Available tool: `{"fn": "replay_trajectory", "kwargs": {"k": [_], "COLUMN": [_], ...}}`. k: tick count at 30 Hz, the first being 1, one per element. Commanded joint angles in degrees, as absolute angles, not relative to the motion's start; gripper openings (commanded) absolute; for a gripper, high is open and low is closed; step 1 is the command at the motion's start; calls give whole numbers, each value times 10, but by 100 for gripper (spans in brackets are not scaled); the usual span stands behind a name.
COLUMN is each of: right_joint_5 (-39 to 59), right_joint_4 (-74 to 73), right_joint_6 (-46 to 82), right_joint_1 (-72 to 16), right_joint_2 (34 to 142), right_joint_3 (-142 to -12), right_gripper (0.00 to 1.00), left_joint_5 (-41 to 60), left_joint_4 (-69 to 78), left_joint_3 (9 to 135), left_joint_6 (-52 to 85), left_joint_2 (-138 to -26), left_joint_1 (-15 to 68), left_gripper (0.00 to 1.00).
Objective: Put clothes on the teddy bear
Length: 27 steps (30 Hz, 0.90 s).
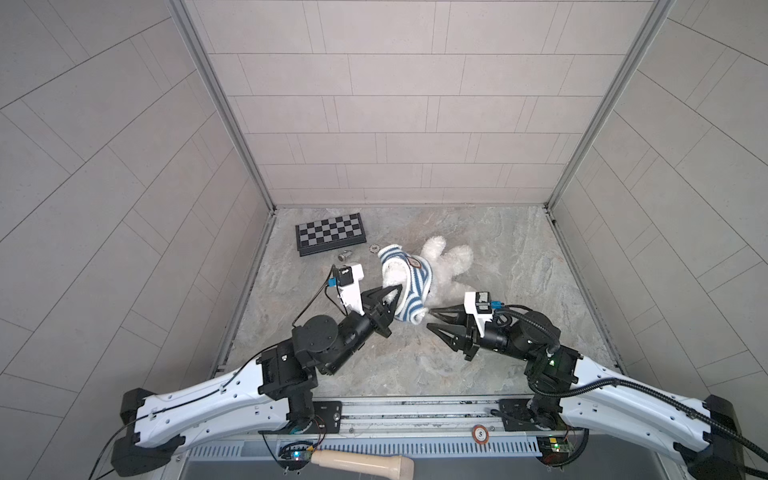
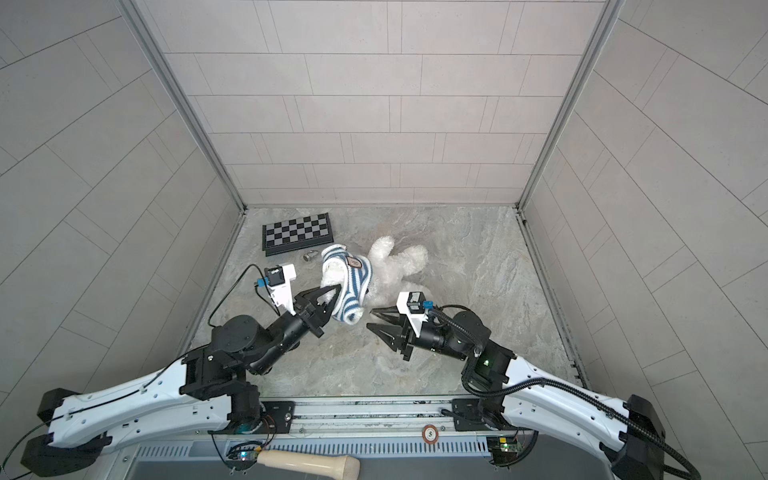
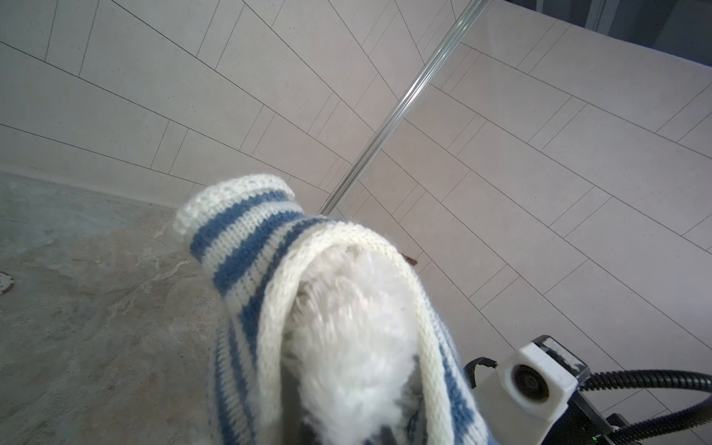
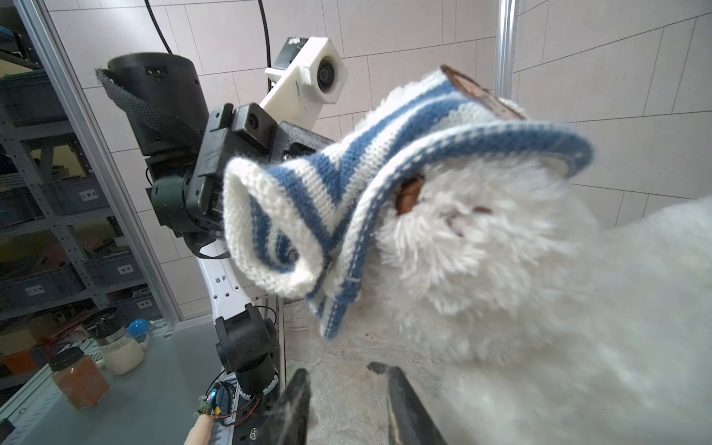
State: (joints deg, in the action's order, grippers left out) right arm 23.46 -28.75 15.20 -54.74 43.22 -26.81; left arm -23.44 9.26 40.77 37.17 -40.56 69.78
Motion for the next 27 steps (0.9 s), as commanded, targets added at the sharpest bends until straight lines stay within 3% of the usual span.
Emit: {"fn": "replay_trajectory", "kwargs": {"k": [1, 11, 21, 27], "right_joint_5": [222, 203, 151, 152], "right_joint_4": [-348, -393, -359, -378], "right_joint_6": [147, 160, 157, 147], "right_joint_1": [-550, -554, -554, -554], "right_joint_2": [447, 463, 486, 449], "right_joint_3": [-285, -285, -303, -257], "right_gripper": [35, 38, 24, 4], "left_joint_5": [-229, -238, -230, -245], "left_joint_4": [169, 188, 202, 209], "left_joint_3": [407, 390, 371, 363], "left_joint_6": [394, 398, 400, 396], "left_joint_2": [-408, -422, -423, -408], "left_joint_1": [697, 697, 697, 697], "left_gripper": [0, 0, 0, 0]}}
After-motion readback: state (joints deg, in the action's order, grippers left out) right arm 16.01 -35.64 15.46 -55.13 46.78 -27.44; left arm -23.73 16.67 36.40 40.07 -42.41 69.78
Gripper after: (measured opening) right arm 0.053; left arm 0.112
